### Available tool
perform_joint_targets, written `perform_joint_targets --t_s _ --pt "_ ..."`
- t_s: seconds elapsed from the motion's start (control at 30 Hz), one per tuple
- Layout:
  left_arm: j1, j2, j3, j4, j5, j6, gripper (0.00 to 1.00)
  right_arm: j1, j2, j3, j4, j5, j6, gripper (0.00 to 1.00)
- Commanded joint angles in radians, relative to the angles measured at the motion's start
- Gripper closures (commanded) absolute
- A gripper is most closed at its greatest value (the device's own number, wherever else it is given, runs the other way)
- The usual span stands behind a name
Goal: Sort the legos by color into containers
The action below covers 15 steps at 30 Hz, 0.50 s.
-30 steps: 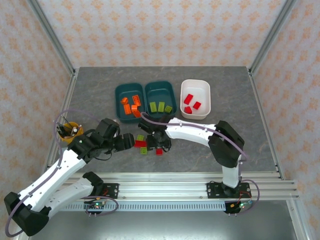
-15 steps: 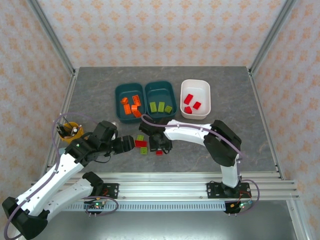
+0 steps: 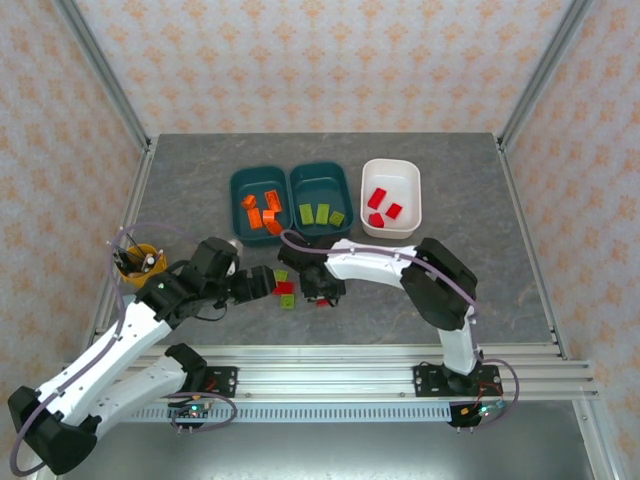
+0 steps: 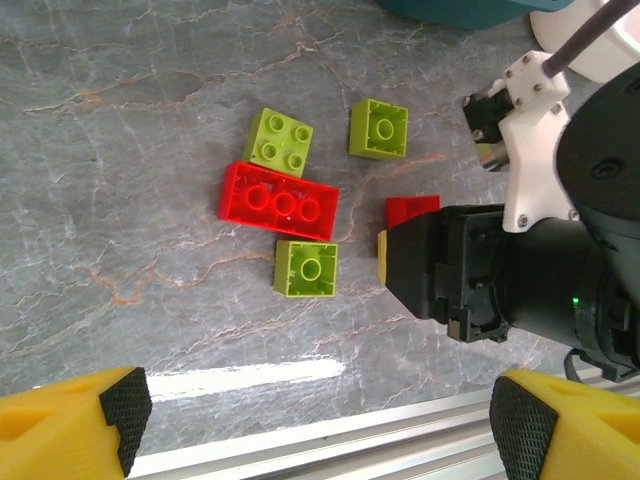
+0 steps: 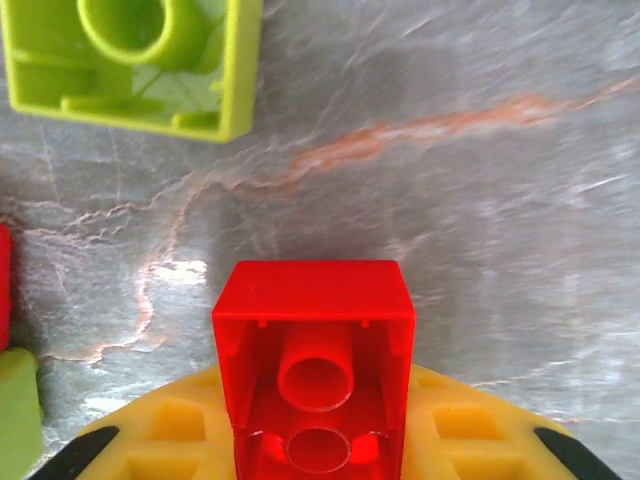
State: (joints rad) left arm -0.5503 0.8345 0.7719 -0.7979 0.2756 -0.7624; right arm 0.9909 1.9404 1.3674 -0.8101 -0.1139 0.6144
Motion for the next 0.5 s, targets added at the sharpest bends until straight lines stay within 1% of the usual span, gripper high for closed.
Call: perform_joint_targets --t_s 0.0,0.1,0.2,0.27,0.33,0.47 --pt "-0.006 0.055 0.07 0.084 0.017 -0.011 0.09 -0.082 -0.153 0.031 -0.093 0.107 -0.068 0.76" --pt "-0.012 0.138 0.137 0.139 0.027 -0.01 0.09 -0.202 -0.217 0.034 -0.127 0.118 -0.14 0.76" --pt "-0.02 0.241 0.212 0.191 0.034 -0.006 0.09 -0.343 -0.216 0.07 -0.155 0.125 -0.227 0.76" --pt "-0.026 0.317 0.271 0.225 0.037 -0.002 0.09 -0.44 -0.179 0.123 -0.168 0.124 -0.276 0.76" --pt "-0.03 0.385 0.329 0.248 0.032 0.002 0.09 -0.514 -0.126 0.191 -0.177 0.131 -0.31 0.76" --pt "-0.033 0.504 0.431 0.293 0.025 -0.001 0.09 -0.616 0.032 0.383 -0.214 0.188 -0.351 0.77"
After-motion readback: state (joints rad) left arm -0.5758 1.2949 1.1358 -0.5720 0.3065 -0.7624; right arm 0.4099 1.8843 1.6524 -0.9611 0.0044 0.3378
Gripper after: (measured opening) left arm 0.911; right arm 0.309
